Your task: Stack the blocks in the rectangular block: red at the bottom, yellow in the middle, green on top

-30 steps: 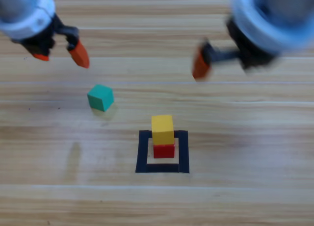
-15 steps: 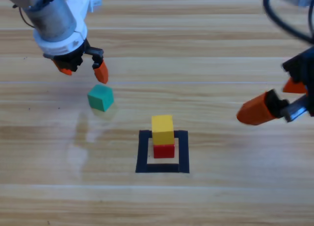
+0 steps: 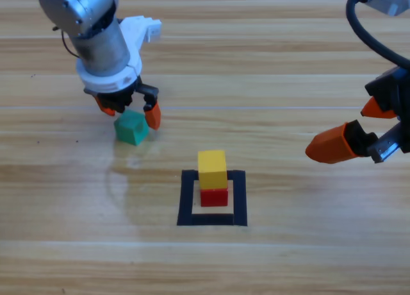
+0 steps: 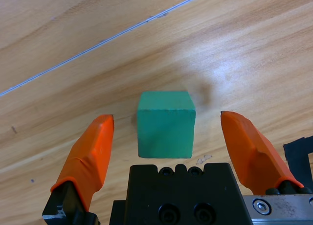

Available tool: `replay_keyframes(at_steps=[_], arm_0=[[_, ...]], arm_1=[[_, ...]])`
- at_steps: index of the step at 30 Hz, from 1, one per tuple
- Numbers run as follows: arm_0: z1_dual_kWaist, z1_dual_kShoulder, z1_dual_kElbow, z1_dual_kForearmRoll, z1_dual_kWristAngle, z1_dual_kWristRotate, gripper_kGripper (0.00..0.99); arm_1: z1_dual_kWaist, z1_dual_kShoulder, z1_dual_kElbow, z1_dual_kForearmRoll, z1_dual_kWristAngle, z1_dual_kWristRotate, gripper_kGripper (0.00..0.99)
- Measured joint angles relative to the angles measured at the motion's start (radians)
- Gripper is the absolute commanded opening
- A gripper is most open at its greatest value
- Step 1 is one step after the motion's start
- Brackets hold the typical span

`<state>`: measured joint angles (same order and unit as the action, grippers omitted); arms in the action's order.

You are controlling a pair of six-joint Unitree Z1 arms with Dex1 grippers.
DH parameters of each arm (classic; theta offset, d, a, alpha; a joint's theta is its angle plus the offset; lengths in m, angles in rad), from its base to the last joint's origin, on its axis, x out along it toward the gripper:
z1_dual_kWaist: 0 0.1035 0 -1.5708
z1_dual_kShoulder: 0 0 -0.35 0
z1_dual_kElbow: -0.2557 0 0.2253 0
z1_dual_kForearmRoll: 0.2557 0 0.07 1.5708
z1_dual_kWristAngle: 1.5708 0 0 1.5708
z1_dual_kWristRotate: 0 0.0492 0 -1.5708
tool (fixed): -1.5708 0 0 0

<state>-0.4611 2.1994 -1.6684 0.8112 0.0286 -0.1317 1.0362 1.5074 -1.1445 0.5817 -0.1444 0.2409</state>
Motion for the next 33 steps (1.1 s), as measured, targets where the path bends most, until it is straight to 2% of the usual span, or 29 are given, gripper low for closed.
replay_keyframes(at_steps=[13, 18, 21, 23, 24, 29, 33], arm_0=[[-0.014, 0.024, 0.048, -0.063, 0.022, -0.006, 0.928], [-0.014, 0.024, 0.056, -0.064, 0.022, -0.006, 0.71], [-0.014, 0.024, 0.063, -0.069, 0.022, -0.006, 0.348], [-0.014, 0.024, 0.069, -0.076, 0.022, -0.006, 0.137], [-0.014, 0.023, 0.07, -0.077, 0.022, -0.005, 0.072], [-0.013, 0.016, 0.081, -0.078, 0.023, -0.005, 0.058], [-0.013, -0.007, 0.095, -0.077, 0.024, -0.027, 0.008]], arm_1=[[0.0, 0.001, 0.0, 0.0, 0.026, 0.0, 0.99], [0.0, 0.007, 0.0, 0.0, 0.031, -0.007, 0.99], [0.0, 0.007, 0.0, 0.0, 0.032, -0.007, 0.99], [0.0, 0.007, 0.0, 0.0, 0.032, -0.007, 0.99], [0.0, 0.007, 0.0, 0.0, 0.032, -0.007, 0.99], [0.0, 0.008, 0.0, 0.0, 0.032, -0.007, 0.99], [0.0, 0.008, 0.0, 0.0, 0.032, -0.007, 0.99]])
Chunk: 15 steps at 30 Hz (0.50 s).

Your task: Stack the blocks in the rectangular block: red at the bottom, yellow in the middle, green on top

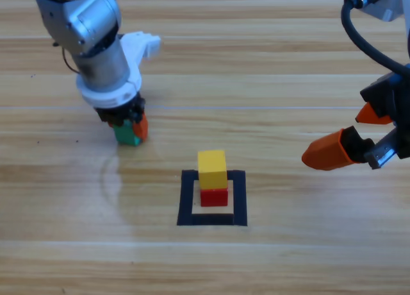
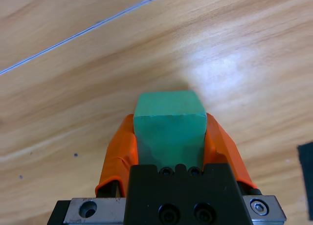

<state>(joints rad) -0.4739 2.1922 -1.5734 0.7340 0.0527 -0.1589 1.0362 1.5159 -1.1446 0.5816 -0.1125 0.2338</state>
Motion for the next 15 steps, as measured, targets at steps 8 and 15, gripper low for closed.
replay_keyframes(at_steps=[8, 15], arm_0=[[-0.075, -0.247, -0.229, 0.243, 0.042, -0.225, 0.0], [-0.32, -0.253, -0.585, 0.574, 0.148, -0.523, 0.0]], arm_1=[[0.0, 0.0, -0.001, 0.002, 0.0, -0.007, 0.99], [0.0, 0.002, -0.015, 0.043, 0.0, -0.008, 0.99]])
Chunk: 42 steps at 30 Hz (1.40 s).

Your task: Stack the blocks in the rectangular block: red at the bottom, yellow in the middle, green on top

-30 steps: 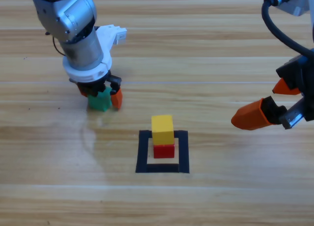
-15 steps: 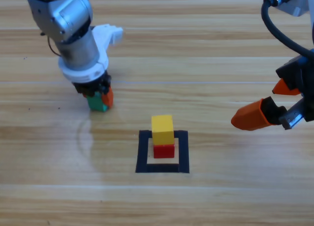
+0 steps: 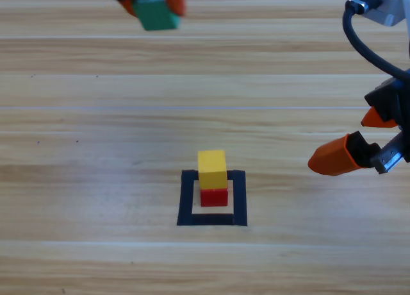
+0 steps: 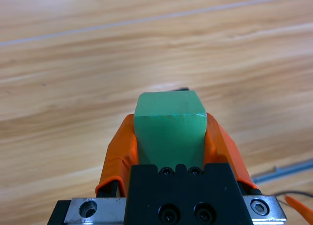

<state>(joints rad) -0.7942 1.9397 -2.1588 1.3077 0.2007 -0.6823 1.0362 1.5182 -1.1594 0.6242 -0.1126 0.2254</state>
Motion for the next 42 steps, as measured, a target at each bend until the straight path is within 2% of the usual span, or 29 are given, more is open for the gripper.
replay_keyframes(at_steps=[6, 10, 42], arm_0=[[-0.122, 0.113, -0.039, 0.056, 0.002, -0.118, 0.0], [-0.151, 0.161, -0.038, 0.065, 0.002, -0.19, 0.0], [-0.155, 0.338, -0.034, 0.087, -0.033, -0.289, 0.0]], arm_1=[[0.0, 0.0, -0.003, 0.011, 0.0, -0.002, 0.99], [0.0, 0.0, -0.016, 0.02, 0.0, -0.003, 0.99], [0.0, 0.007, -0.031, 0.025, 0.0, -0.006, 0.99]])
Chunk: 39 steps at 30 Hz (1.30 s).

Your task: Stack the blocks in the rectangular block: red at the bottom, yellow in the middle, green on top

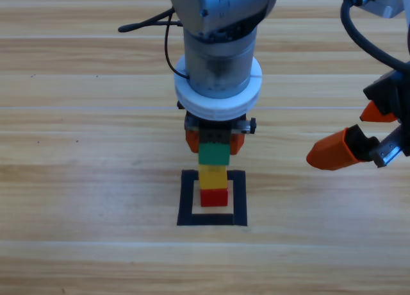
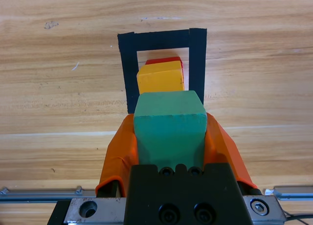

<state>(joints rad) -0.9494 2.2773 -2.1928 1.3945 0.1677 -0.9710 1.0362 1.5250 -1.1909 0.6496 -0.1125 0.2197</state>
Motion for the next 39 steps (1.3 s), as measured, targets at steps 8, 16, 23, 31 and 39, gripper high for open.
replay_keyframes(at_steps=[8, 16, 23, 31, 39], arm_0=[[0.006, 0.017, -0.005, -0.002, -0.005, -0.002, 0.0], [0.025, 0.017, -0.007, -0.01, -0.023, -0.002, 0.0], [0.03, 0.017, -0.007, -0.01, -0.024, -0.02, 0.0], [0.03, 0.017, -0.007, -0.01, -0.038, -0.046, 0.0], [0.03, 0.017, -0.007, -0.011, -0.046, -0.058, 0.0]], arm_1=[[0.0, 0.031, -0.006, 0.0, 0.007, 0.0, 0.99], [0.0, 0.05, -0.007, 0.0, 0.013, -0.006, 0.99], [0.0, 0.05, -0.007, 0.0, 0.044, -0.009, 0.99], [0.0, 0.05, -0.007, 0.0, 0.046, -0.011, 0.99], [0.0, 0.05, -0.007, 0.0, 0.046, -0.011, 0.99]])
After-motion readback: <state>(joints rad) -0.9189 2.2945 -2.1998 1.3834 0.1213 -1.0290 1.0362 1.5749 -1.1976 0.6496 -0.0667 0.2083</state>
